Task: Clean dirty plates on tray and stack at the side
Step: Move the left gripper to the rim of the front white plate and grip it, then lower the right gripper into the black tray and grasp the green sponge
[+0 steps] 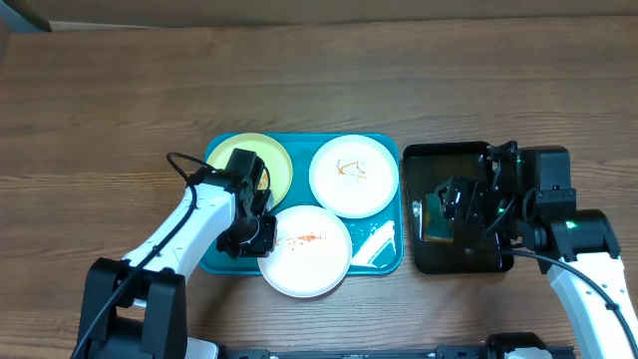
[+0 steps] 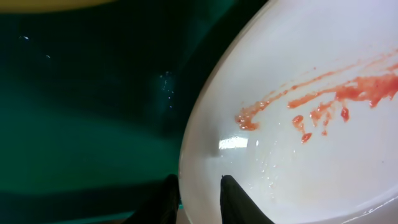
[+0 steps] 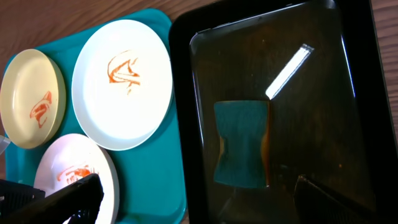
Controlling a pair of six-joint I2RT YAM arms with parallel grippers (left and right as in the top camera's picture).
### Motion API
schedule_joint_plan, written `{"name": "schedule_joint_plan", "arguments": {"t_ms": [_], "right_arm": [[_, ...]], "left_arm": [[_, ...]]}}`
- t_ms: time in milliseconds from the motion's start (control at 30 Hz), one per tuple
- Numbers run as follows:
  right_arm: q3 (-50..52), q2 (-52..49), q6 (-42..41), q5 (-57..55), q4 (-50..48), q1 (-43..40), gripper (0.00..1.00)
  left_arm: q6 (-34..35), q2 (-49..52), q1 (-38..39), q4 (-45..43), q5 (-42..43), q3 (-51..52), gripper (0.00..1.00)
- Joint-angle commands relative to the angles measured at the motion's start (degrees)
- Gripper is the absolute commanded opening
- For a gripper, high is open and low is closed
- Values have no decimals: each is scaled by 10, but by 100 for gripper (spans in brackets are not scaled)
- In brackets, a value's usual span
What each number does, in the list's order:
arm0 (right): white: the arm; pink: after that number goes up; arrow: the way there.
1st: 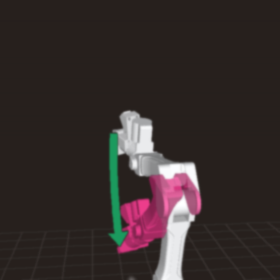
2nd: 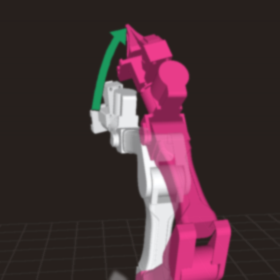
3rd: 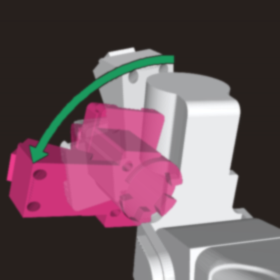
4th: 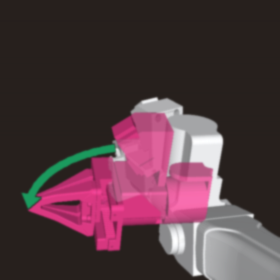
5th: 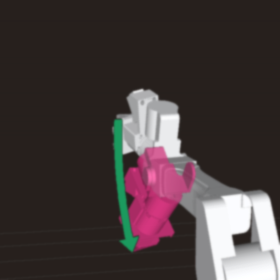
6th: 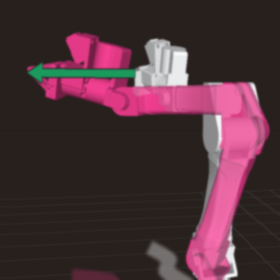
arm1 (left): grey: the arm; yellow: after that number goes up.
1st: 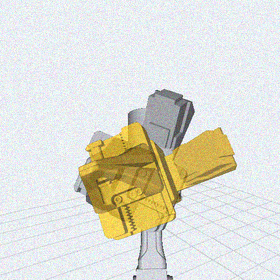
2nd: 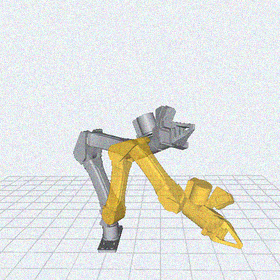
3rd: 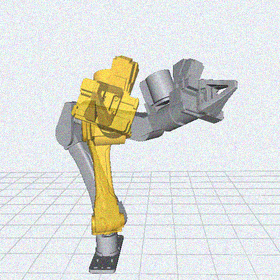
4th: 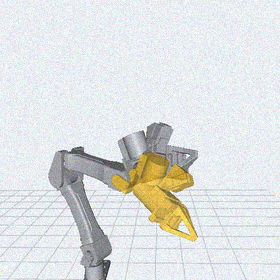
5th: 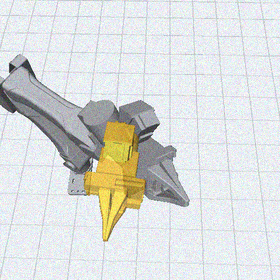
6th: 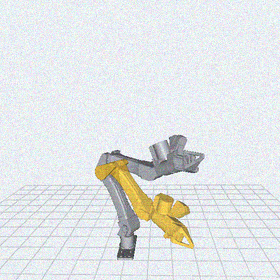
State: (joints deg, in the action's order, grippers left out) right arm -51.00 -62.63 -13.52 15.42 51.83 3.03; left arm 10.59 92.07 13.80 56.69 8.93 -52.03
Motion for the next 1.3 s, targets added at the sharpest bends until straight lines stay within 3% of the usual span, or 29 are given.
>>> {"name": "schedule_joint_plan", "arguments": {"t_ms": [0, 233, 633, 667, 700, 900, 1000, 1033, 1133, 1267], "right_arm": [[-14, 1, -2, 5, 1, -2, 100], [-14, 1, -2, 5, 11, -2, 100], [-14, 1, -2, 6, 7, -2, 100], [-14, 1, -2, 6, 8, -1, 91], [-14, 0, 0, 5, 8, -1, 72], [-14, -39, 0, 5, 23, -1, 40], [-14, -75, 5, 5, 23, 3, 40], [-15, -97, 4, -8, 18, 14, 46], [-16, -127, 4, -36, 5, 42, 49], [-16, -172, -5, -135, -11, 97, 51]], "left_arm": [[6, 5, 3, -2, -6, -5, 27], [12, 5, 3, -14, -6, 17, 29], [21, 5, 3, -50, 1, 40, 4], [31, 5, 3, -54, 1, 40, 4], [42, 5, 3, -58, 1, 40, 4], [64, 5, 2, -78, 14, 40, 4], [64, 5, 2, -84, 20, 40, 4], [64, 5, 2, -87, 28, 40, 4], [64, 5, 3, -90, 31, 40, 4], [64, 5, 3, -91, 31, 40, 4]]}}
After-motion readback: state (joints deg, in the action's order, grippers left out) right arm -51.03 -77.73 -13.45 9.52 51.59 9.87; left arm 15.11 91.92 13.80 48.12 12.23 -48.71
